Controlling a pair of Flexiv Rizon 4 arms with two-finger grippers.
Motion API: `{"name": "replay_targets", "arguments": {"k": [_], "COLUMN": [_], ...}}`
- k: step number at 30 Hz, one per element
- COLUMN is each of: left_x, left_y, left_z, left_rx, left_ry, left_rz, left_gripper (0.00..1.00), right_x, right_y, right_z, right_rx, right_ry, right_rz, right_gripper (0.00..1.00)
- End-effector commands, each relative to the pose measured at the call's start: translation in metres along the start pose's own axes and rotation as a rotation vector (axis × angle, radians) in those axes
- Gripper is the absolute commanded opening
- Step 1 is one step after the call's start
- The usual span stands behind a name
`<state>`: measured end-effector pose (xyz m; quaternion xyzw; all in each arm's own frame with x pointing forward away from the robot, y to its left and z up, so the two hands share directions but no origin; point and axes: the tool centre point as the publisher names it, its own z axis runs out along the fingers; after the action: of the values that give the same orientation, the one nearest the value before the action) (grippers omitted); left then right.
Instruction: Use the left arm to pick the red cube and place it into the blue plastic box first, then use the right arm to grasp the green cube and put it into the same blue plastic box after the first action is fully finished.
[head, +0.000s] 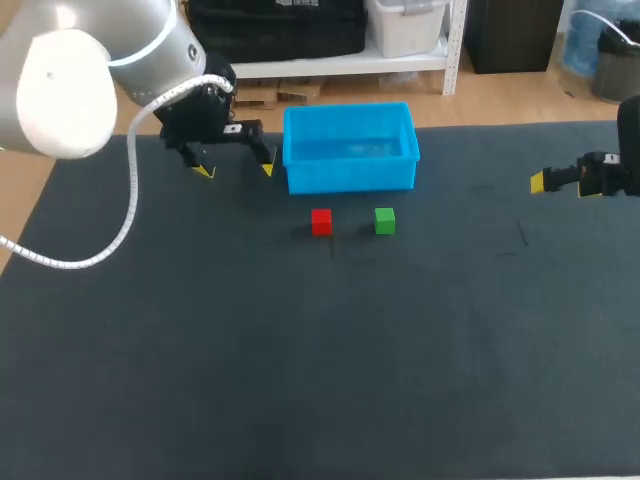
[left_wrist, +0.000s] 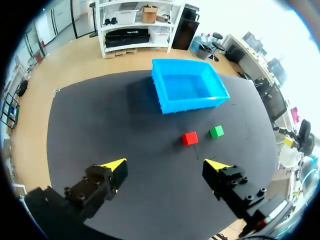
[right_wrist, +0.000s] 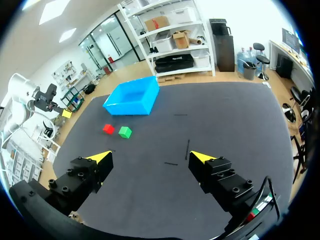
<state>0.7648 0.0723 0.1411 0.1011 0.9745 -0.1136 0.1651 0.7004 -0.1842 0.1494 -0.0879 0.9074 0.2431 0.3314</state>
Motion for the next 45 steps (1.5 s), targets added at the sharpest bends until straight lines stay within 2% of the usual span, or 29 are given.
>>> {"name": "replay_targets", "arguments": {"k": [1, 10, 18, 26, 37, 45], "left_x": [0.000, 0.000, -0.015, -0.025, -0.023, -0.025], "left_y": [-0.001, -0.001, -0.011, -0.028, -0.066, -0.076], "left_z": [0.000, 0.000, 0.016, 0.033, 0.061, 0.078], "left_rx": [-0.003, -0.003, -0.082, -0.113, -0.137, -0.172], "left_ry": [0.000, 0.000, 0.094, 0.130, 0.170, 0.163], "left_rz": [-0.001, -0.001, -0.061, -0.102, -0.097, -0.088], "left_gripper": [1.00, 1.00, 1.00, 1.00, 1.00, 1.00], "right_x": [0.000, 0.000, 0.000, 0.000, 0.000, 0.000], "right_y": [0.000, 0.000, 0.000, 0.000, 0.000, 0.000], "right_z": [0.000, 0.000, 0.000, 0.000, 0.000, 0.000], "right_rx": [0.000, 0.000, 0.000, 0.000, 0.000, 0.000], "right_ry": [0.001, 0.001, 0.001, 0.001, 0.001, 0.001], "right_rz": [0.000, 0.000, 0.000, 0.000, 0.000, 0.000], "right_gripper": [1.00, 1.00, 1.00, 1.00, 1.00, 1.00]}}
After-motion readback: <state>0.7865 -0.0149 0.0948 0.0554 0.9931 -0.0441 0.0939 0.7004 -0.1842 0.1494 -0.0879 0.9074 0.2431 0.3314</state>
